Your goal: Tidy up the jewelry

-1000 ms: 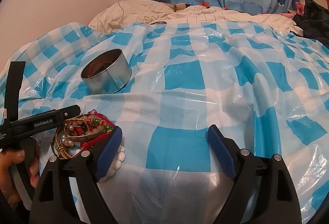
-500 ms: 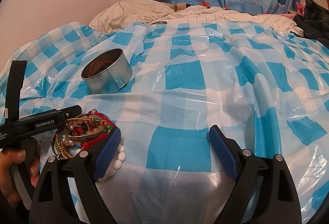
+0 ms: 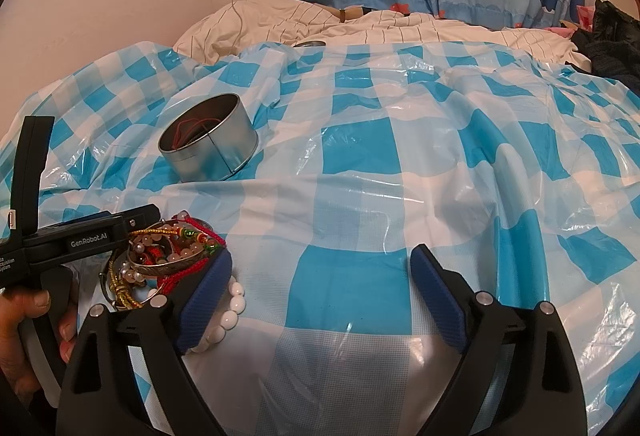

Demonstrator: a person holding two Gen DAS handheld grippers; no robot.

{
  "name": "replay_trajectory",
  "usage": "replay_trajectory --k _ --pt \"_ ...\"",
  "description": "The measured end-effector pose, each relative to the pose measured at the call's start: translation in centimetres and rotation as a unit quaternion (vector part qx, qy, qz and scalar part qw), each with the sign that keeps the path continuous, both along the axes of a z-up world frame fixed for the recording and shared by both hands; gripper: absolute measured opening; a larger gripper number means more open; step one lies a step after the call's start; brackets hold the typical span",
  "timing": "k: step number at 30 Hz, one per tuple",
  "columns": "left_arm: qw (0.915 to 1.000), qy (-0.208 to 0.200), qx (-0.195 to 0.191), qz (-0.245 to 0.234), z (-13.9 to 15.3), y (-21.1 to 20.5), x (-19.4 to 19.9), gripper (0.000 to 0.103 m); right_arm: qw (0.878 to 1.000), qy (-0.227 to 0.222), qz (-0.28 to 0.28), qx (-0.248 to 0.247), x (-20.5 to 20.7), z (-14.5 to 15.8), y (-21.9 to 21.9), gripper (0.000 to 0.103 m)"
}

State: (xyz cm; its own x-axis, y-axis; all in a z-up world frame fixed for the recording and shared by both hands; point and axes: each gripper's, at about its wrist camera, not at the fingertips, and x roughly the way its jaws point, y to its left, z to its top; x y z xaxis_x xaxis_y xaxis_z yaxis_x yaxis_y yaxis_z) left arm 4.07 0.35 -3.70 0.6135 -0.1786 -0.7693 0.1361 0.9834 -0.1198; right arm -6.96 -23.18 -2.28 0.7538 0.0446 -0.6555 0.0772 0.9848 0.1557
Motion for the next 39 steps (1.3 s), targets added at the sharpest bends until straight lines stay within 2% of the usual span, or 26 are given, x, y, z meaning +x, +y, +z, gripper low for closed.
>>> replay_trajectory --k 39 --pt "1.0 0.001 0.002 0.0 0.09 -0.13 0.04 0.095 1.0 0.001 0.0 -0.001 0.0 0.06 0.09 0.091"
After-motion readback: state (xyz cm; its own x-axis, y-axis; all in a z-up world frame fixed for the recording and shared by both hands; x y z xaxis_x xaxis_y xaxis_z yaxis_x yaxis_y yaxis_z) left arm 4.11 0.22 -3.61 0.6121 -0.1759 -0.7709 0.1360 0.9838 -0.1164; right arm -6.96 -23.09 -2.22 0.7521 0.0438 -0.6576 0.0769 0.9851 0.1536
